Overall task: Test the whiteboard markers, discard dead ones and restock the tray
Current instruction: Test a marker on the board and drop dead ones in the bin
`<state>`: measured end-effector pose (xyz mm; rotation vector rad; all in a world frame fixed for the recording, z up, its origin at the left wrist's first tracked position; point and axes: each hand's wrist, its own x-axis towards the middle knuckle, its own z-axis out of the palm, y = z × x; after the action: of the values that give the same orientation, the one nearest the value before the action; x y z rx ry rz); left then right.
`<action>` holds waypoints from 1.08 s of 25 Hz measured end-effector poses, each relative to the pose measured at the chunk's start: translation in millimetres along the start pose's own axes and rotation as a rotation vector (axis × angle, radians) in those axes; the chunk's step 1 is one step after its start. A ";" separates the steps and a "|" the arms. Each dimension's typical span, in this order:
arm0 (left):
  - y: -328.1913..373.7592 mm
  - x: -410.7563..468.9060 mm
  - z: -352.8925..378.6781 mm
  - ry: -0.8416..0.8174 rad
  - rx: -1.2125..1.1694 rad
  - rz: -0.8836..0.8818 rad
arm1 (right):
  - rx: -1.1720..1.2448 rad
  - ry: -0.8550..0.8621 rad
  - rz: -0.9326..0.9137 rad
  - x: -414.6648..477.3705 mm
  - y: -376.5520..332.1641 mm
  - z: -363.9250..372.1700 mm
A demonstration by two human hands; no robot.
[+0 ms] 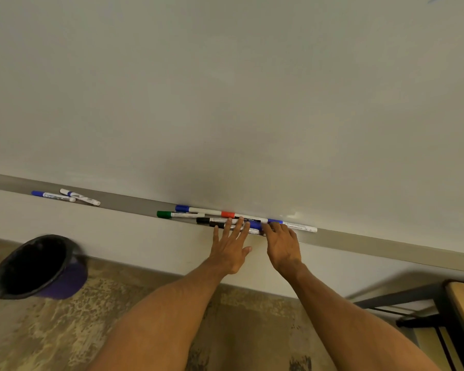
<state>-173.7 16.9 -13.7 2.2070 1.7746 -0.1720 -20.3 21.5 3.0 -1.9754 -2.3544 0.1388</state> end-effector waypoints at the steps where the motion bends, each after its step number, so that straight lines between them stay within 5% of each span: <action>1: -0.5 0.3 0.4 0.003 0.001 0.001 | 0.008 0.007 0.009 2.7 1.0 -1.0; 11: -1.4 -2.1 -0.9 0.017 -0.017 0.001 | -0.037 -0.009 0.119 22.9 0.5 -11.4; 17: -7.2 0.3 -32.9 0.275 -0.105 0.035 | 0.104 0.147 -0.061 13.5 -2.2 -27.8; 27: 0.7 -8.1 -94.6 0.444 0.098 0.154 | 0.122 0.236 -0.320 16.1 -13.5 -78.6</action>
<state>-183.9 38.2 78.2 2.5939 1.8234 0.2943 -27.9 37.2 82.5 -1.4504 -2.4004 0.0283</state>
